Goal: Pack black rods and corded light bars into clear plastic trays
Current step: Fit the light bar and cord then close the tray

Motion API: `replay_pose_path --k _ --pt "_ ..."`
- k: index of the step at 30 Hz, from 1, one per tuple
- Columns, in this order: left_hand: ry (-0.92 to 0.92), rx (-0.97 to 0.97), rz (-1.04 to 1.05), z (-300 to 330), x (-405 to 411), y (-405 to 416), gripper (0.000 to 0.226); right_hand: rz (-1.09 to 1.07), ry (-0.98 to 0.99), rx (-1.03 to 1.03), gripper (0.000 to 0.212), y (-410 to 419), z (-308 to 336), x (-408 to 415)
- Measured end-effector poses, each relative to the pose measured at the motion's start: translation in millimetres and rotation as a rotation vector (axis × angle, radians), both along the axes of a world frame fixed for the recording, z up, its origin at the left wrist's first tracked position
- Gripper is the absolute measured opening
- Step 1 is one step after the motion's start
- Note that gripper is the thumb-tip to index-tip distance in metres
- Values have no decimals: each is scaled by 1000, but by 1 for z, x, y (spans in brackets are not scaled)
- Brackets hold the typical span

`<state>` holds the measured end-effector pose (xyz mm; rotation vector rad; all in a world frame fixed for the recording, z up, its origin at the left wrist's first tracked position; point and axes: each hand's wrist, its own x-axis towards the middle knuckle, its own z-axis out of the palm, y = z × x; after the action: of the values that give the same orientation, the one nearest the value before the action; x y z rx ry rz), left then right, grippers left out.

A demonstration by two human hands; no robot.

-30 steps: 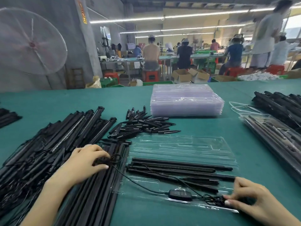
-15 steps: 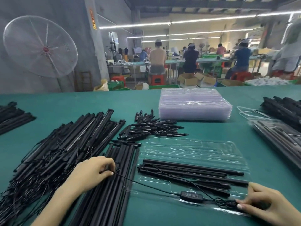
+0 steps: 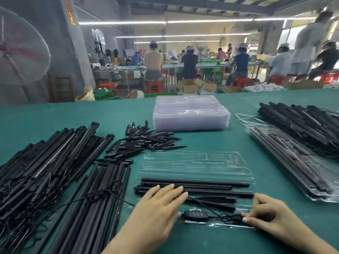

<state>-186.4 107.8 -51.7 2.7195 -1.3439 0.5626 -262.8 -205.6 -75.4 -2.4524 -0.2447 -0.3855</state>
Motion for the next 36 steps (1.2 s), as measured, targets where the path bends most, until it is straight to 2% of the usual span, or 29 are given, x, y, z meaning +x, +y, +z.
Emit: replay_pose_path --k 3,6,11,15,19,21,24,28,32,36 --pt "108 111 -42 -11 -11 -39 42 12 -9 13 17 0 -1 0" --pt "125 158 -20 -15 -11 -53 37 16 -32 60 18 -2 -3 2" --pt "257 1 -60 -23 -7 -55 41 3 -82 62 18 -4 -9 2" --pt "336 -296 -112 -27 19 -55 31 5 -129 27 14 -3 -13 2" --pt "466 -258 -14 -14 41 -62 15 12 -153 35 13 -3 -16 2" --pt "455 -181 -23 -12 44 -65 12 20 -160 43 13 -4 -17 3" --pt "413 -151 -7 -13 47 -69 20 23 -179 49 14 -4 -19 3" --pt "375 -245 36 -17 45 -72 24 -40 -244 71 19 -2 -19 1" --pt "348 -331 60 -22 42 -79 16 -209 -321 221 26 2 -18 4" --pt "322 -363 107 -29 45 -85 13 -341 -264 270 42 11 -16 9"
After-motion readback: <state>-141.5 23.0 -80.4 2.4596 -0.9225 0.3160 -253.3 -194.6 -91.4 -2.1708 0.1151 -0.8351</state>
